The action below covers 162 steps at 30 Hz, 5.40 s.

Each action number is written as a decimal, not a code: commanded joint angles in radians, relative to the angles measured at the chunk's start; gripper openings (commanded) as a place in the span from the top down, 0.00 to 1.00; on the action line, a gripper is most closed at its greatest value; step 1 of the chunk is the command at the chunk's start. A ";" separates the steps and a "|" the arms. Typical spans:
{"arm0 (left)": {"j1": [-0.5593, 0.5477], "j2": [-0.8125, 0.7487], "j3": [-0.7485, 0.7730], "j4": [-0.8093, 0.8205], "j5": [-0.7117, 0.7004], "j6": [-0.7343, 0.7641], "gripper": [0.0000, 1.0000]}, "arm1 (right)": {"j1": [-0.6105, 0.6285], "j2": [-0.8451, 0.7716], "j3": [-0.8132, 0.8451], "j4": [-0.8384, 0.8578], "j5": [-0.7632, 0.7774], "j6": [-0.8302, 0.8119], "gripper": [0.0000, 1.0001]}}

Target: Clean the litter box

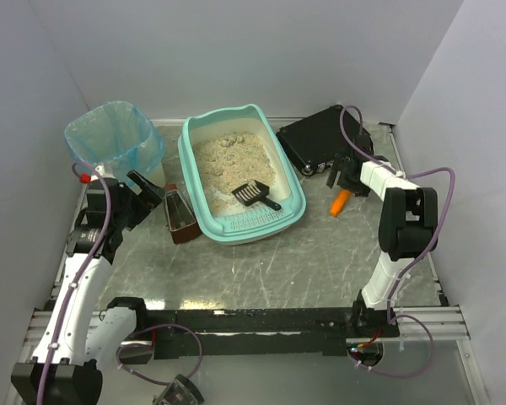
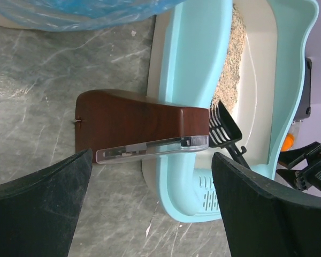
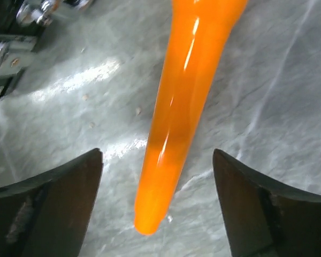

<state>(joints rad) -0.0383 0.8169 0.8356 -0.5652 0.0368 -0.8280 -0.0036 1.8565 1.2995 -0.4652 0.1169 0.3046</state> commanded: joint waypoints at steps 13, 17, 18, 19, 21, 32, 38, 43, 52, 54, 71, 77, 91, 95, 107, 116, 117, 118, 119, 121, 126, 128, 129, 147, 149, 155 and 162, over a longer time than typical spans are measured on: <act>-0.376 0.445 0.446 -0.323 -0.484 0.006 0.03 | 0.030 -0.540 -0.403 0.160 -0.235 0.033 0.00; -0.393 0.582 0.539 -0.472 -0.600 -0.027 0.03 | 0.033 -0.637 -0.476 0.204 -0.342 0.054 0.00; -0.393 0.596 0.542 -0.460 -0.583 -0.002 0.03 | 0.031 -0.648 -0.480 0.221 -0.371 0.054 0.00; -0.397 0.610 0.545 -0.449 -0.565 0.013 0.02 | 0.031 -0.655 -0.482 0.224 -0.379 0.051 0.00; -0.400 0.643 0.546 -0.464 -0.581 -0.005 0.01 | 0.031 -0.677 -0.480 0.209 -0.363 0.042 0.00; -0.400 0.613 0.510 -0.581 -0.712 -0.123 0.71 | 0.033 -0.703 -0.485 0.177 -0.333 0.030 0.00; -0.344 0.562 0.479 -0.792 -0.859 -0.362 0.77 | 0.031 -0.714 -0.490 0.184 -0.342 0.030 0.00; -0.066 0.475 0.353 -0.786 -0.861 -0.467 0.82 | 0.031 -0.721 -0.482 0.160 -0.316 0.019 0.00; 0.166 0.435 0.319 -0.736 -0.882 -0.513 0.75 | 0.033 -0.744 -0.500 0.198 -0.365 0.011 0.00; 0.184 0.444 0.329 -0.734 -0.871 -0.504 0.60 | 0.031 -0.741 -0.496 0.191 -0.368 0.011 0.00; 0.184 0.104 0.513 -0.520 -0.486 -0.049 0.03 | 0.295 -0.679 -0.355 0.202 -0.366 -0.172 0.00; 0.183 -0.005 0.553 -0.349 -0.241 0.006 0.03 | 0.376 -0.464 -0.128 0.203 -0.191 -0.263 0.04; -0.380 0.284 0.508 -0.223 -0.397 -0.150 0.03 | 0.439 0.093 0.420 0.060 -0.068 -0.358 0.21; -0.429 0.364 0.481 -0.225 -0.445 -0.154 0.03 | 0.467 0.126 0.375 0.063 0.053 -0.387 0.43; -0.485 0.966 0.819 -0.383 -0.801 -0.132 0.04 | 0.468 -0.060 0.052 0.232 0.027 -0.351 0.79; -0.471 1.081 0.834 -0.342 -0.738 -0.100 0.50 | 0.487 -0.204 -0.120 0.218 0.018 -0.271 0.82; -0.474 1.068 0.780 -0.332 -0.718 -0.109 0.55 | 0.493 -0.223 -0.137 0.211 0.026 -0.247 0.83; -0.486 1.053 0.752 -0.325 -0.697 -0.115 0.62 | 0.499 -0.239 -0.155 0.206 0.035 -0.234 0.82; -0.495 1.021 0.726 -0.331 -0.690 -0.125 0.65 | 0.510 -0.273 -0.192 0.189 0.059 -0.220 0.82; -0.546 0.978 0.646 -0.332 -0.706 -0.170 0.65 | 0.517 -0.308 -0.230 0.169 0.070 -0.170 0.81; -0.656 0.863 0.473 -0.329 -0.663 -0.273 0.68 | 0.545 -0.425 -0.344 0.076 0.105 -0.056 0.77; -0.693 0.840 0.430 -0.354 -0.675 -0.344 0.66 | 0.559 -0.479 -0.388 0.057 0.121 -0.023 0.76; -0.704 0.834 0.421 -0.363 -0.673 -0.359 0.64 | 0.563 -0.493 -0.407 0.060 0.103 -0.025 0.74; -0.721 0.389 0.357 -0.121 -0.577 -0.096 0.03 | 0.731 -0.853 -0.330 -0.058 -0.106 -0.139 0.11; -0.721 0.271 0.257 -0.050 -0.545 -0.083 0.03 | 0.786 -0.835 -0.338 -0.059 -0.160 -0.127 0.11; -0.719 0.085 0.045 0.027 -0.499 -0.077 0.03 | 0.873 -0.622 -0.324 -0.090 -0.062 -0.070 0.14; -0.721 0.054 -0.004 -0.014 -0.495 -0.092 0.03 | 0.889 -0.442 -0.292 -0.088 0.015 -0.012 0.28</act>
<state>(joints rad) -0.7563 0.8860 0.8173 -0.6048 -0.4679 -0.9276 0.8776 1.3853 0.9798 -0.5499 0.0719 0.2424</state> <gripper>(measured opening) 0.970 0.750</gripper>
